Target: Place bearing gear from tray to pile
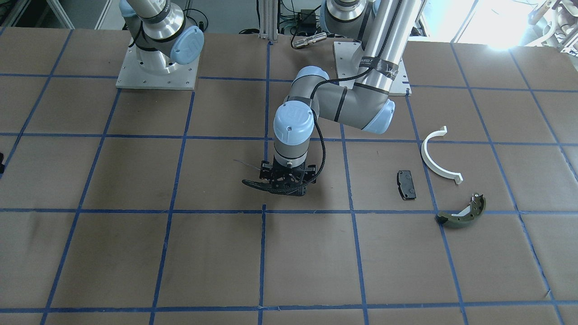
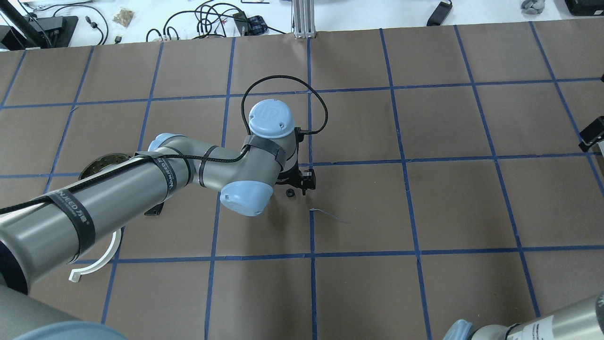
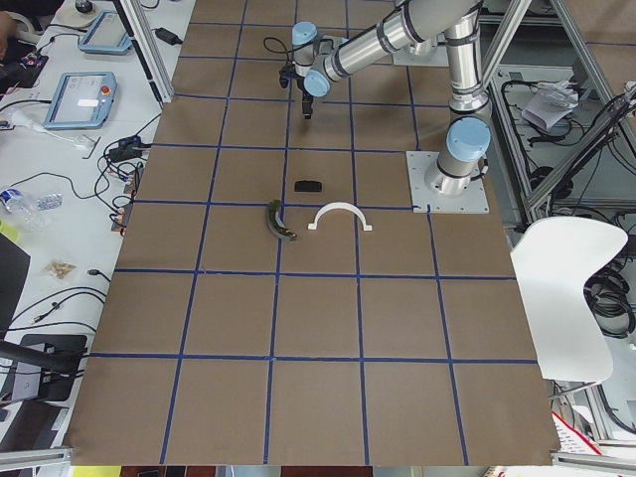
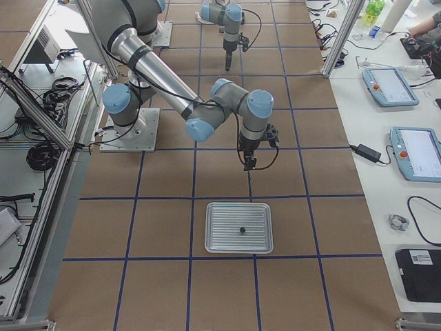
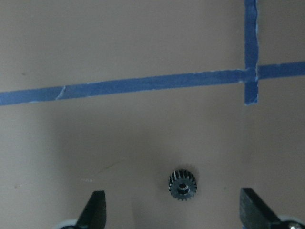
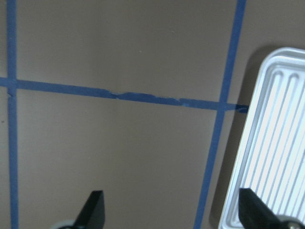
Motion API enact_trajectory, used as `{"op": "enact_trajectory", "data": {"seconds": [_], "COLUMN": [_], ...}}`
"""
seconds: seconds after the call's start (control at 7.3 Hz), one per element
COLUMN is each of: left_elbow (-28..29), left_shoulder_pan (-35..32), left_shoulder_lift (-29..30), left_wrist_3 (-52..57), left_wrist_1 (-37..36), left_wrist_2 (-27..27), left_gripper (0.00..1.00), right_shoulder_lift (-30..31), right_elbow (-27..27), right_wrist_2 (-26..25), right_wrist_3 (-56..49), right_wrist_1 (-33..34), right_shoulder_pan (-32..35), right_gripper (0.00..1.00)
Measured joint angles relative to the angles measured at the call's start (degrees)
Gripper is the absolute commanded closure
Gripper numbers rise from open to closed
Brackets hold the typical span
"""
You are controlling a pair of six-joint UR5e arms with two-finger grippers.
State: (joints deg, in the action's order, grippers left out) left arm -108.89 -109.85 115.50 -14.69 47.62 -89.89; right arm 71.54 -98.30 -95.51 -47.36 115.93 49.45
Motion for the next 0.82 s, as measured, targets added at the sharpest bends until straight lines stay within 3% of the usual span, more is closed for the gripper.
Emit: {"op": "enact_trajectory", "data": {"seconds": [0.14,0.27,0.41,0.55,0.82], "left_elbow": [-0.28,-0.33,-0.35,-0.35,-0.29], "left_shoulder_pan": [-0.01,-0.01,-0.01,-0.01,-0.01], "left_shoulder_lift": [0.18,0.28,0.29,0.23,0.01], "left_wrist_3": [-0.14,-0.12,0.04,0.03,-0.2], "left_wrist_1": [-0.88,-1.21,-1.33,-1.37,-1.39], "left_wrist_2": [0.04,0.04,0.03,0.05,0.06], "left_gripper": [0.29,0.75,0.93,0.99,1.0], "right_shoulder_lift": [-1.46,-2.7,-4.05,-5.79,-9.45], "right_elbow": [0.62,1.34,2.29,3.87,8.6], "right_wrist_2": [-0.22,-0.52,-0.82,-0.9,-0.68], "right_wrist_3": [-1.41,-2.44,-2.98,-3.55,-5.42], "right_wrist_1": [1.41,2.21,2.54,2.63,2.32], "right_shoulder_pan": [-1.66,-2.78,-4.09,-5.41,-6.77], "right_gripper": [0.0,0.0,0.0,0.0,0.0]}}
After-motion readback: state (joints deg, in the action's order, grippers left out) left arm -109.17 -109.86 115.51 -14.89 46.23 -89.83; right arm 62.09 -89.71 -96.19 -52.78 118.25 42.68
